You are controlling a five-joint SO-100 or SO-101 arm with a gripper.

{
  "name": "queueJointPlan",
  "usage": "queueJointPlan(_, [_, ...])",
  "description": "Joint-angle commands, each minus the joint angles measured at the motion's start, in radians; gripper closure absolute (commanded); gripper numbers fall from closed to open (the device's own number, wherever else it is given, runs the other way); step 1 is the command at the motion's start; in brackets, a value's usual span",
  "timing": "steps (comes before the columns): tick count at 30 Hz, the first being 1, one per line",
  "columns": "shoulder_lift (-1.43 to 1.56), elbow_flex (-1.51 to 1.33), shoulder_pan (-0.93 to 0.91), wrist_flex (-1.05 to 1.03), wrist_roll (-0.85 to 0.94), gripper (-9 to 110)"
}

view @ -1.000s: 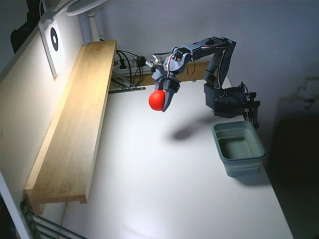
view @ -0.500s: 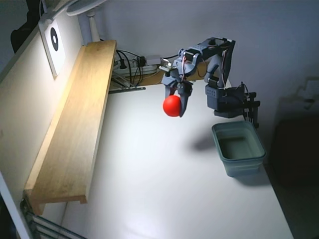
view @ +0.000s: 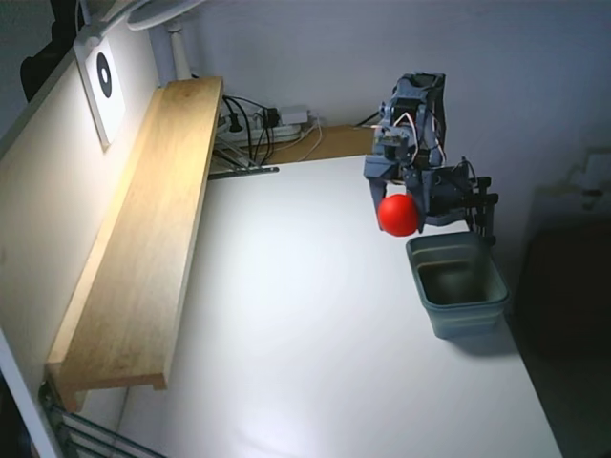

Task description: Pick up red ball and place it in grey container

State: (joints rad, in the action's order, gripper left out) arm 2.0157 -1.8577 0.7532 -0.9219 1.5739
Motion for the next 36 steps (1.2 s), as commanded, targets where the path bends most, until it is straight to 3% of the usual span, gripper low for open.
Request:
queueJointPlan(1, [0.025,0.059,0.116,-0.02,-0.003,78])
queueJointPlan(5, [0.025,0.059,0.193,-0.02,-0.003,78])
queueJointPlan(18, [0.025,0.059,0.194,-0.02,-0.003,78])
queueJointPlan(19, [0.025,0.059,0.194,-0.02,-0.003,63])
queueJointPlan(36, [0.025,0.059,0.194,-0.02,-0.003,63])
